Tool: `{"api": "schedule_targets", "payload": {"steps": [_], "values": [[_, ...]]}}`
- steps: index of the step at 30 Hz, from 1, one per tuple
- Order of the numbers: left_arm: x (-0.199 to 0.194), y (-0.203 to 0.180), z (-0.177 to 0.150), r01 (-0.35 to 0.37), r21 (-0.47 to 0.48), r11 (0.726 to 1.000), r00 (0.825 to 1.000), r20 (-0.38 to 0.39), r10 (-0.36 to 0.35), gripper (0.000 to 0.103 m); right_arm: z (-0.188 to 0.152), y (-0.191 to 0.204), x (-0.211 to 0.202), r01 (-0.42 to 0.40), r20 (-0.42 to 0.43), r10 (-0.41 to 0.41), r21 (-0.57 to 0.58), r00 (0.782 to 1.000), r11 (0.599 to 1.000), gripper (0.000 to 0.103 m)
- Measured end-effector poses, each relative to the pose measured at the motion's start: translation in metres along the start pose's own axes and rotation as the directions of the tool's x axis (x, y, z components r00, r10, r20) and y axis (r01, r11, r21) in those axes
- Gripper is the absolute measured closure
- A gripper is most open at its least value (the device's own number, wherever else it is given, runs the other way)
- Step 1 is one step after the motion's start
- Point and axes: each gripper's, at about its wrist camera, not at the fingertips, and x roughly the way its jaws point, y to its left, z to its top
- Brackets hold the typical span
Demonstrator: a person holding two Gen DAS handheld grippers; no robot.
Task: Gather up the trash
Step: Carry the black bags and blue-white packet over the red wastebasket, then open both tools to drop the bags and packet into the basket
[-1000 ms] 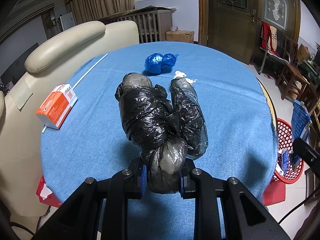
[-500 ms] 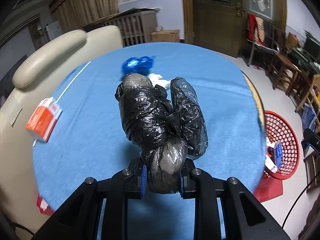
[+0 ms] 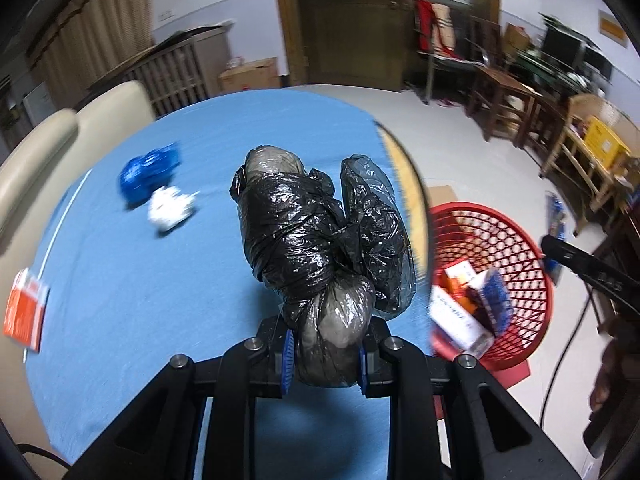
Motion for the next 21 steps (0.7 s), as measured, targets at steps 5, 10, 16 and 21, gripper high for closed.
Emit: {"api": "schedule_targets", "payload": {"steps": [5, 10, 16, 21], "values": [[0.011, -0.032, 0.013, 0.045, 0.058, 0.997, 0.999, -0.009, -0.044, 0.078, 0.012, -0.020, 0.014, 0.008, -0.032, -0.007, 0.028, 0.999, 1.000, 0.022], [0.024, -0.059, 0.019, 0.085, 0.107, 0.991, 0.996, -0.041, -0.081, 0.078, 0.017, -0.047, 0.004, 0.016, 0.009, -0.018, 0.123, 1.000, 0.992, 0.022], [0.040, -0.095, 0.027, 0.133, 0.167, 0.977, 0.990, -0.077, -0.122, 0.078, 0.024, -0.075, -0.010, 0.016, 0.042, -0.025, 0.202, 0.999, 0.979, 0.022], [0.056, -0.116, 0.033, 0.189, 0.186, 0.964, 0.978, -0.120, -0.168, 0.067, 0.030, -0.083, -0.018, 0.017, 0.061, -0.031, 0.224, 0.998, 0.974, 0.022]]}}
